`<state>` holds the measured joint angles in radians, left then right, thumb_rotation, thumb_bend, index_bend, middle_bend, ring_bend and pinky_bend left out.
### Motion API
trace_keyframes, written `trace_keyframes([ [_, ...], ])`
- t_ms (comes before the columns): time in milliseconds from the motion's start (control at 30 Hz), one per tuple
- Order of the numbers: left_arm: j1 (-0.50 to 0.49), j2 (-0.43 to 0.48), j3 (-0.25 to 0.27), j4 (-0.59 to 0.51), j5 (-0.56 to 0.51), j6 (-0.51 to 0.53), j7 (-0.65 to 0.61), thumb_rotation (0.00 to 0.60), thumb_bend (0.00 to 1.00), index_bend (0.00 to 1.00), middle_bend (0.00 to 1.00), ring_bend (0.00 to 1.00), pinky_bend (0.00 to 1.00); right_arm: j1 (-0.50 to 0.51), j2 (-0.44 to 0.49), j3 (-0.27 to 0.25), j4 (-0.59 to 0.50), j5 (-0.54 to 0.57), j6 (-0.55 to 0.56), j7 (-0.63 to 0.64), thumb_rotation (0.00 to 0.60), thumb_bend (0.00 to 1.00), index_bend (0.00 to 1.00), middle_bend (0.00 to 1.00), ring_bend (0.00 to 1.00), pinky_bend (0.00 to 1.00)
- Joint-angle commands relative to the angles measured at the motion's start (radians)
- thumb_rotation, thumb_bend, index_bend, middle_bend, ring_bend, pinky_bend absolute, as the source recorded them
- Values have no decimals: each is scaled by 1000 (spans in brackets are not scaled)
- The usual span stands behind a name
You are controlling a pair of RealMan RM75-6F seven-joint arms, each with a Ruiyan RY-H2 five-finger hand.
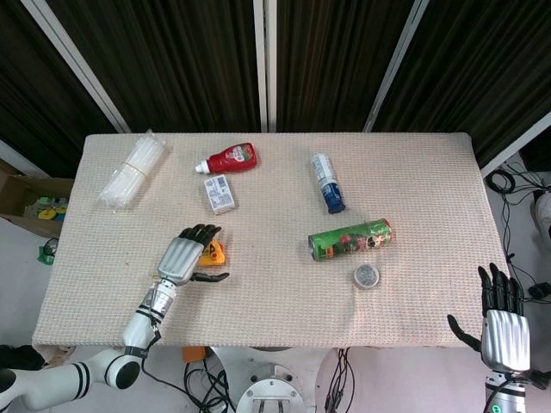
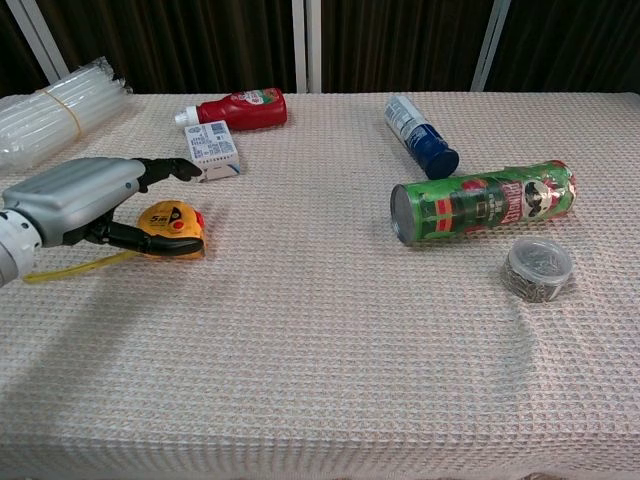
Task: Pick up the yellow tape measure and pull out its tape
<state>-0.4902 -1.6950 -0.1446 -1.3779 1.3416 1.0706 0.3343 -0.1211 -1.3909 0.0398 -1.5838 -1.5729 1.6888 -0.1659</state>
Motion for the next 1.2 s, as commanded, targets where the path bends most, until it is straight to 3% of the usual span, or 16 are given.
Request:
trace_keyframes([
  [33,-3,-2,7,6,-3,-1,-3,138,60,111,118,107,219,-2,1,0,0,2,2,-1,600,131,0,0,0,0],
  [300,-1,10,25,-3,-18,4,5,163,66,112,118,108,219,-2,-1,-1,3,1,0,0,600,135,0,0,0,0],
  [500,-6,26,32,-26,-42,-8,24,308,159,113,133,128,232,1,-9,-2,10,1,-5,2,600,135,0,0,0,0],
  [633,-11,23,32,-22,-55,-13,32,465,190,134,165,159,256,0,-12,-2,13,3,-5,4,600,140,0,0,0,0],
  [800,-20,15,23,-15,-66,-18,-1,597,240,164,206,197,282,-3,-10,-3,12,9,-6,6,600,159,0,0,0,0],
  [1200,-30,34,16,-25,-84,-27,-50,600,316,251,267,249,325,-1,-12,-4,5,9,-12,-8,600,176,0,0,0,0],
])
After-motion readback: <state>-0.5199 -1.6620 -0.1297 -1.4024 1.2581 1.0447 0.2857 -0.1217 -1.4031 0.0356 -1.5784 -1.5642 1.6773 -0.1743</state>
